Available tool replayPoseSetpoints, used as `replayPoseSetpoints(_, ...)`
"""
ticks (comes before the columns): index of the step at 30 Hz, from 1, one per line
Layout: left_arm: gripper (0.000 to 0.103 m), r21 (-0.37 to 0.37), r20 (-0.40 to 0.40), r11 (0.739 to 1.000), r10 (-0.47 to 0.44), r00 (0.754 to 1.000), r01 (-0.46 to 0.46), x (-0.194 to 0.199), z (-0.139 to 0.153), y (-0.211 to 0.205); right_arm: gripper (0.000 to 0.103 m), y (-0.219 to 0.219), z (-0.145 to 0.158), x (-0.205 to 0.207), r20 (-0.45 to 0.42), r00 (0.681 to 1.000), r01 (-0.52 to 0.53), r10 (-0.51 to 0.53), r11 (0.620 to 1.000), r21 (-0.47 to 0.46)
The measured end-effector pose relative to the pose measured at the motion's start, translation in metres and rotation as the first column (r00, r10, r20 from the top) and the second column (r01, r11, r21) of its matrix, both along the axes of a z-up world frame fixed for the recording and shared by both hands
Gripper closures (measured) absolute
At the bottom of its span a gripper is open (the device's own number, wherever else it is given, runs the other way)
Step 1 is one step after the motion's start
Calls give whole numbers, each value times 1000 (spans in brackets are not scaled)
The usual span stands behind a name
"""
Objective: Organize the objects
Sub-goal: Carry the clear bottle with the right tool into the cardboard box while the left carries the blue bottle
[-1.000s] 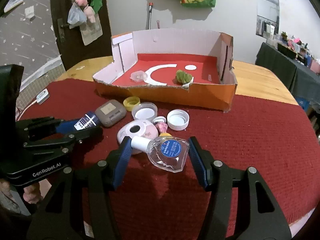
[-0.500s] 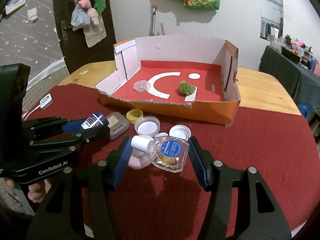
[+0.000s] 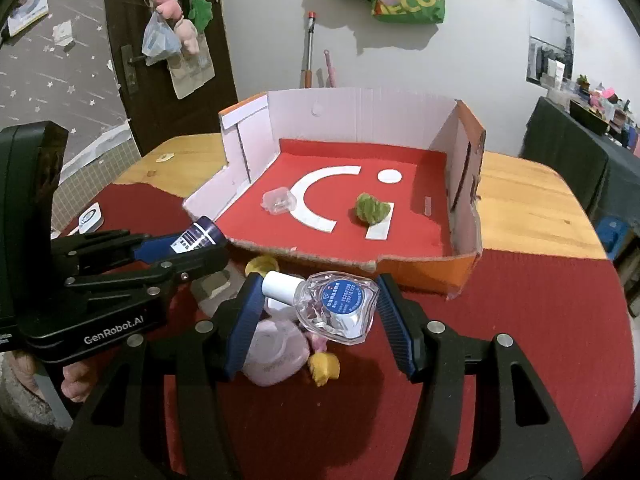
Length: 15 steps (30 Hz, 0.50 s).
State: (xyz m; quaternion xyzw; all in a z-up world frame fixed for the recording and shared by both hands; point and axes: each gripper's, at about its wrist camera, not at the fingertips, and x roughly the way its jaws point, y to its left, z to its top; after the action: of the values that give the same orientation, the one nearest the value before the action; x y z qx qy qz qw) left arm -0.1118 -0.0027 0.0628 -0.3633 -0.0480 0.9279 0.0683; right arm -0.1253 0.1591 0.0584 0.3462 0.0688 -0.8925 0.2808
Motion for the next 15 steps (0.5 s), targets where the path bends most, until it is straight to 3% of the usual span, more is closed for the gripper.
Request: replayPoseSetpoints(15,75,10,71,1000,-8,997,7,-49,8,-10,47,-15,9,-48,70,997,-38,37,999,10)
